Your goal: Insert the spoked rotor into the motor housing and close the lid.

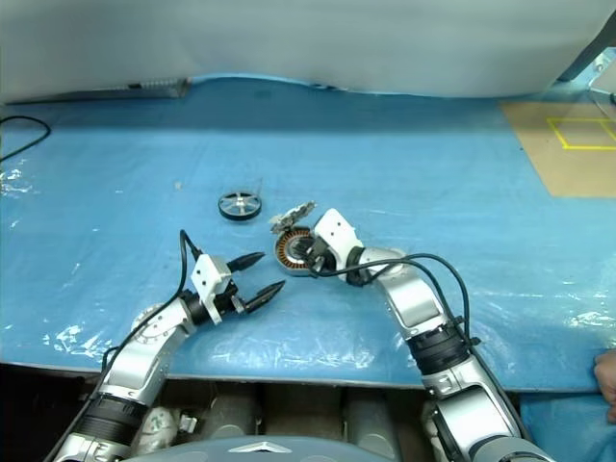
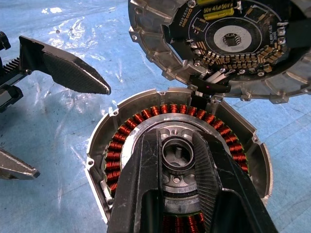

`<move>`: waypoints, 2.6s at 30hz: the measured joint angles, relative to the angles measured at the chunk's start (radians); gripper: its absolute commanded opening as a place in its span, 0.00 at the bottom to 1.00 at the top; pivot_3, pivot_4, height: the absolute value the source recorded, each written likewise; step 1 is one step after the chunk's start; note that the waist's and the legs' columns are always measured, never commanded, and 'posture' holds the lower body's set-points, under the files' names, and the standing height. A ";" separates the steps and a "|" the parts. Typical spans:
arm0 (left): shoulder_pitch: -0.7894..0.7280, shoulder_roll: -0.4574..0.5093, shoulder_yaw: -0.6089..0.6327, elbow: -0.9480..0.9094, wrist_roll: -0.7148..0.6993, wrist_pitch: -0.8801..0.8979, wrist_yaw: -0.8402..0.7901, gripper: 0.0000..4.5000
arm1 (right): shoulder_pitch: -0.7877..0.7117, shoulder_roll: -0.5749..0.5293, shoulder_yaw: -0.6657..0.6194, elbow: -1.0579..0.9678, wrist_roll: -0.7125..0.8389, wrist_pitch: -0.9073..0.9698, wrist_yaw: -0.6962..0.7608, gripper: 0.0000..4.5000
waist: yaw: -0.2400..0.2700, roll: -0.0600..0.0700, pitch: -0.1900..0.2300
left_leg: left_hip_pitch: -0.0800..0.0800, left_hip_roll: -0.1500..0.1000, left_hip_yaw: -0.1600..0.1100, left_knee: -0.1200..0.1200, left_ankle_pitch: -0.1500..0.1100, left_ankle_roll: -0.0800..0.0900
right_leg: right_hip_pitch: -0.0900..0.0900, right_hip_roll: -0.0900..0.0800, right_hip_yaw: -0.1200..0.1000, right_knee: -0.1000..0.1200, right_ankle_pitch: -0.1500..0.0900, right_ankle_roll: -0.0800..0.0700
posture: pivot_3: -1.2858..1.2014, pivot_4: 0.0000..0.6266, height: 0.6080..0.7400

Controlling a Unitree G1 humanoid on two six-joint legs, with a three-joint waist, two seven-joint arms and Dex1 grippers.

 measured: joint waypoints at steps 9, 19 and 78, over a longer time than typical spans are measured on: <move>0.000 -0.003 -0.001 0.000 0.000 -0.007 0.001 0.88 | -0.001 0.006 -0.006 0.017 -0.023 -0.017 -0.015 0.49 | 0.000 0.000 0.000 | 0.002 0.000 0.000 0.001 0.000 0.000 | 0.003 0.000 0.000 0.000 0.000 0.000 | 0.52 0.24 1.00; 0.000 -0.013 -0.003 0.000 0.000 -0.006 0.006 0.88 | 0.019 -0.039 -0.048 -0.133 0.053 0.114 0.034 0.49 | 0.002 0.000 0.000 | 0.002 0.000 -0.001 0.001 0.000 0.000 | 0.003 0.000 0.000 0.000 0.000 0.000 | 0.52 0.24 1.00; -0.264 0.207 0.197 0.075 -0.083 0.288 0.047 0.88 | 0.079 -0.112 -0.135 -0.221 0.139 0.104 0.088 0.01 | 0.012 0.000 0.000 | 0.002 0.000 -0.002 0.007 0.000 0.000 | 0.003 0.000 0.000 0.008 0.000 0.000 | 0.52 0.24 1.00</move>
